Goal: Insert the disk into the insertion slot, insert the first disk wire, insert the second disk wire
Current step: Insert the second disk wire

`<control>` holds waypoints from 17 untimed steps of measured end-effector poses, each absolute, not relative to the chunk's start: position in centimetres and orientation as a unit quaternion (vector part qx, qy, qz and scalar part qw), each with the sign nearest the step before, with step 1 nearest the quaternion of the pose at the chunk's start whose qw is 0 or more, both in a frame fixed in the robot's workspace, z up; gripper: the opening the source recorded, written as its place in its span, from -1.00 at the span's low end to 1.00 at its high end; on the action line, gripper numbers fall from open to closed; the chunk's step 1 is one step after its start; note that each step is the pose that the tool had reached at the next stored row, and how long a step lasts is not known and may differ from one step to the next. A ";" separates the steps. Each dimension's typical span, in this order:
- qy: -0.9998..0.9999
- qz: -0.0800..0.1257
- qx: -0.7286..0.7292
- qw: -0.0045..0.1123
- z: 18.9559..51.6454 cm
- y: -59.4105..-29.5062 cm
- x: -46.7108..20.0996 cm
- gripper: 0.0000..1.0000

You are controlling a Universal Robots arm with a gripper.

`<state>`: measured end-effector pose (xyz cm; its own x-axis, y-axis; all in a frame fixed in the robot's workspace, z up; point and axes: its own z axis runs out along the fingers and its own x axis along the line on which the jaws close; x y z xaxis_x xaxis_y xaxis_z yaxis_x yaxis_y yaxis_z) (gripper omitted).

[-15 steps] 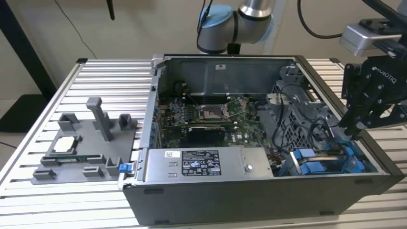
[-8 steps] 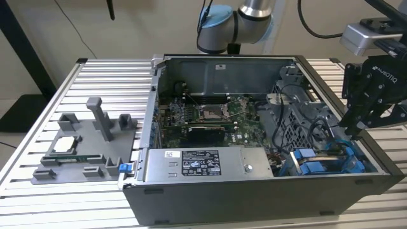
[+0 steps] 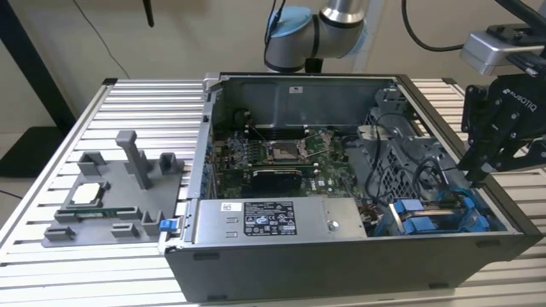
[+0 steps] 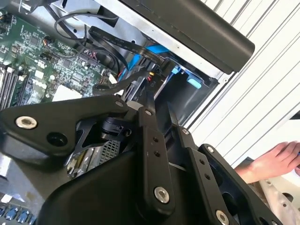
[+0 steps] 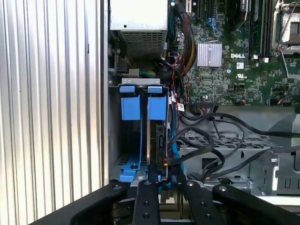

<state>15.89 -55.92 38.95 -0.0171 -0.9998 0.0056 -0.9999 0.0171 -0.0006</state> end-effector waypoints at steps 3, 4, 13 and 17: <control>-0.713 0.002 0.701 0.002 39.0 -55.9 16.1 1.00; -0.713 0.002 0.701 0.002 39.0 -55.9 16.1 1.00; -0.713 0.002 0.701 0.002 39.0 -55.9 16.6 1.00; -0.713 0.002 0.701 0.002 39.0 -55.9 16.9 1.00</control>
<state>16.87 -55.92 38.95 -0.0169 -0.9998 0.0056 -0.9999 0.0169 0.0002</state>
